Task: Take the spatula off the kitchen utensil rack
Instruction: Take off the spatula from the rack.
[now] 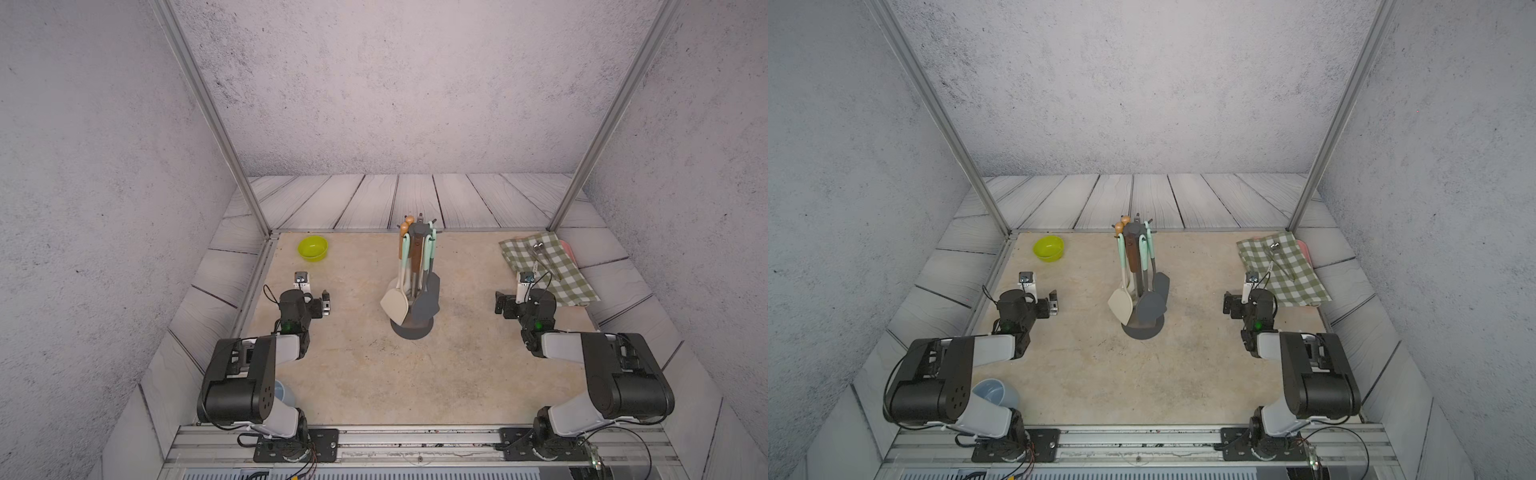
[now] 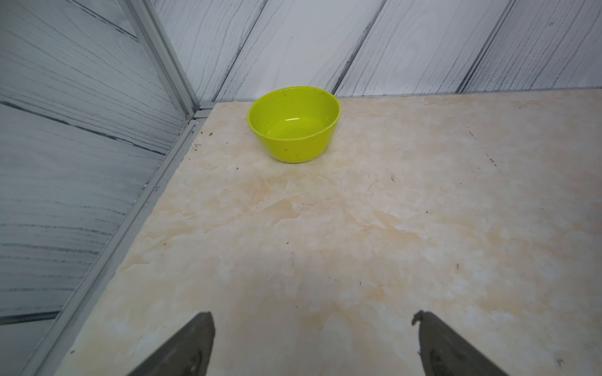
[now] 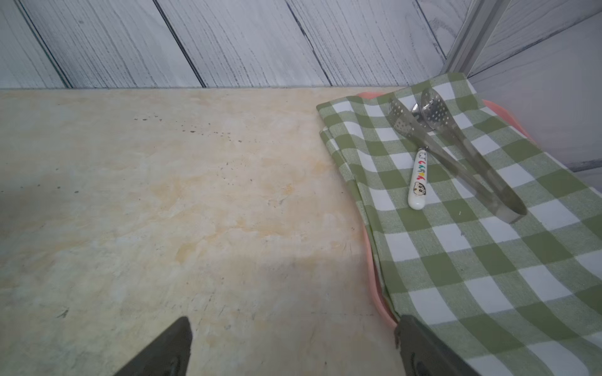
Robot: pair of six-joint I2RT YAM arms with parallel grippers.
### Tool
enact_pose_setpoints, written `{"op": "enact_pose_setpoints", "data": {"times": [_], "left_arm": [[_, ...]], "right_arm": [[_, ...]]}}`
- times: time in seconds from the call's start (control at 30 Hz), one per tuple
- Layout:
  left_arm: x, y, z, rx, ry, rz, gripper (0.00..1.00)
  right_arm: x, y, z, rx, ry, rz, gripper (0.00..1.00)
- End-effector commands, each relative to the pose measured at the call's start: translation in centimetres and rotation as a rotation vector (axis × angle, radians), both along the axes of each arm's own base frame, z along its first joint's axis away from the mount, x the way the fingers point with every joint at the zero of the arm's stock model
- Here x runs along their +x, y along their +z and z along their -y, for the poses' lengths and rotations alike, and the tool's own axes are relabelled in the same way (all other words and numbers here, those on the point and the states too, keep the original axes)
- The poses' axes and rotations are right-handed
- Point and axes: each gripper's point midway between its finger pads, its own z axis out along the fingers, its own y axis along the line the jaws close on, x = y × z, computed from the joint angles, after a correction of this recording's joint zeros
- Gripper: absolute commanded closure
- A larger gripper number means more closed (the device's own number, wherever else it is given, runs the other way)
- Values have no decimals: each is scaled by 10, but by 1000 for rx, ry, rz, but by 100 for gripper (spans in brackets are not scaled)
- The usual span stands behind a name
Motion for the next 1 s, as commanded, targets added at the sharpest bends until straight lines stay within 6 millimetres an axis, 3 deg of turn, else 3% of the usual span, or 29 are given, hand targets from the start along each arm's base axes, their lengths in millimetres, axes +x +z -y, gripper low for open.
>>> {"op": "enact_pose_setpoints", "data": {"times": [0.0,0.97], "left_arm": [[6,6,1,10,-4,18,1],[7,5,-3,3,19,12,1]], "right_arm": [[5,5,3,-11,-11,19,1],[5,5,3,-10,-12,18,1]]}}
